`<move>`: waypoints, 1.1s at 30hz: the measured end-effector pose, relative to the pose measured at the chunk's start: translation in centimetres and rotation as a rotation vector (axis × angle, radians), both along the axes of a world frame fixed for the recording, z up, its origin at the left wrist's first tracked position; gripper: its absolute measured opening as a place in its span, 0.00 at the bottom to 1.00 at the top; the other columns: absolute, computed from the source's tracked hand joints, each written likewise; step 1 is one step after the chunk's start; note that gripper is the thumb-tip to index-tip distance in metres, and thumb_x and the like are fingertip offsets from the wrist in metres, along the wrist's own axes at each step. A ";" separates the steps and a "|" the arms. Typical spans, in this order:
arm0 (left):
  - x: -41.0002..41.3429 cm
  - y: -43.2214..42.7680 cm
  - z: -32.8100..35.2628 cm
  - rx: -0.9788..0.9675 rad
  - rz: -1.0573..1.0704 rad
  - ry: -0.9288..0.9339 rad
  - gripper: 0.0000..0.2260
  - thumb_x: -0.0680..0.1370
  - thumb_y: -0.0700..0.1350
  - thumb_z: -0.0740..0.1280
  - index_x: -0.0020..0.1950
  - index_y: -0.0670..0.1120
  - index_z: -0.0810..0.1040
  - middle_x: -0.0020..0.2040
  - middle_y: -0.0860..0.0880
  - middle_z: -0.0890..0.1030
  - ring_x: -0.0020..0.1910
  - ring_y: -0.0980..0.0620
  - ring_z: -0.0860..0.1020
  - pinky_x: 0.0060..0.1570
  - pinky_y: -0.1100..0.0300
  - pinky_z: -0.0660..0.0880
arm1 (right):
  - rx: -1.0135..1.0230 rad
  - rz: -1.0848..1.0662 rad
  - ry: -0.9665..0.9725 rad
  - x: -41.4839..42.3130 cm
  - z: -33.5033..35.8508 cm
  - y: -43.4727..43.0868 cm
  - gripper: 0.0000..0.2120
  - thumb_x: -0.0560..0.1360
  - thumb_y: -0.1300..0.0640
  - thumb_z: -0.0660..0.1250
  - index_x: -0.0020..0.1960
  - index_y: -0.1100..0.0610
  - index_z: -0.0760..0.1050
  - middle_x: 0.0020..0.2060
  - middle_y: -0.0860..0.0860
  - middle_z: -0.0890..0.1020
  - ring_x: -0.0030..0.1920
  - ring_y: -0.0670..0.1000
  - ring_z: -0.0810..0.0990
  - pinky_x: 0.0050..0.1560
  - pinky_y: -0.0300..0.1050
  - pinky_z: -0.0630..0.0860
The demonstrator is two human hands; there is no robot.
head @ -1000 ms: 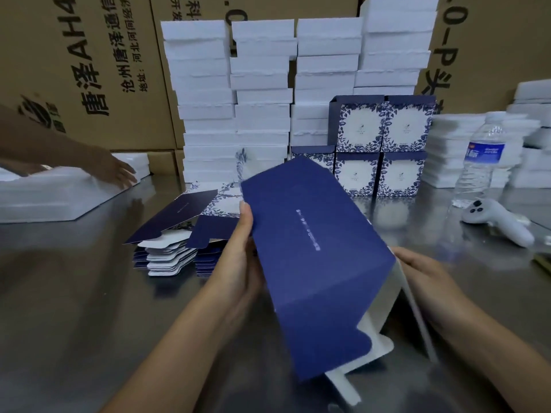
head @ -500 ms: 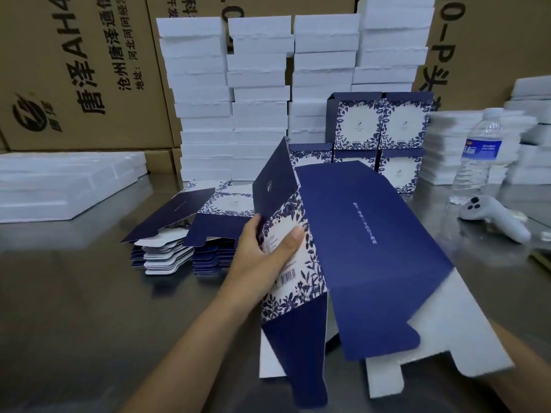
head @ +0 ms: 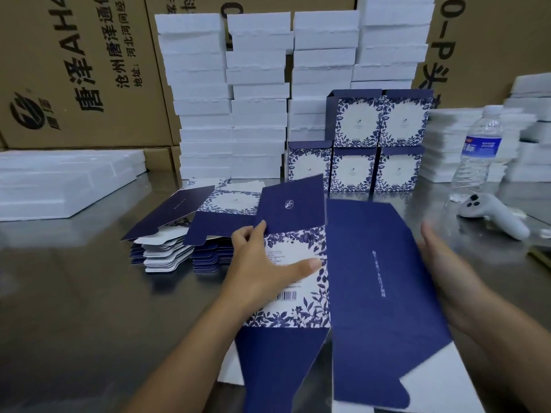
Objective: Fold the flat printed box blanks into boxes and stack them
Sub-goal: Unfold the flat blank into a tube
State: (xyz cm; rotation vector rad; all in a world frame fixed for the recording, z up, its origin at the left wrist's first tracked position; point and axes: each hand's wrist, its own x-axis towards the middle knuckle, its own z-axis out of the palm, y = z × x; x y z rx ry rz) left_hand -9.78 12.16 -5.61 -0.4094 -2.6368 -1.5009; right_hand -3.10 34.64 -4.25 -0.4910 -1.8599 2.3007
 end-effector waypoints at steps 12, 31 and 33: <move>-1.0 -0.4 0.5 0.384 0.076 -0.161 0.20 0.80 0.55 0.60 0.51 0.38 0.77 0.41 0.46 0.82 0.38 0.52 0.78 0.36 0.64 0.71 | 0.373 -0.172 0.050 0.0 -0.1 0.9 0.19 0.80 0.48 0.57 0.39 0.55 0.78 0.23 0.43 0.81 0.22 0.43 0.79 0.19 0.33 0.69; -1.6 -1.0 0.2 0.392 0.146 -0.039 0.19 0.82 0.50 0.57 0.44 0.36 0.76 0.38 0.46 0.73 0.36 0.52 0.69 0.32 0.61 0.62 | 0.420 -0.243 0.124 -0.8 -1.0 0.6 0.21 0.79 0.51 0.62 0.45 0.71 0.77 0.37 0.65 0.81 0.34 0.53 0.77 0.34 0.43 0.72; -1.5 -0.7 0.2 0.434 0.146 -0.070 0.19 0.82 0.51 0.58 0.35 0.43 0.76 0.32 0.50 0.72 0.27 0.57 0.68 0.27 0.66 0.62 | 0.457 -0.283 0.130 -0.8 -0.9 1.0 0.21 0.79 0.51 0.62 0.47 0.71 0.78 0.39 0.66 0.81 0.36 0.54 0.76 0.34 0.44 0.71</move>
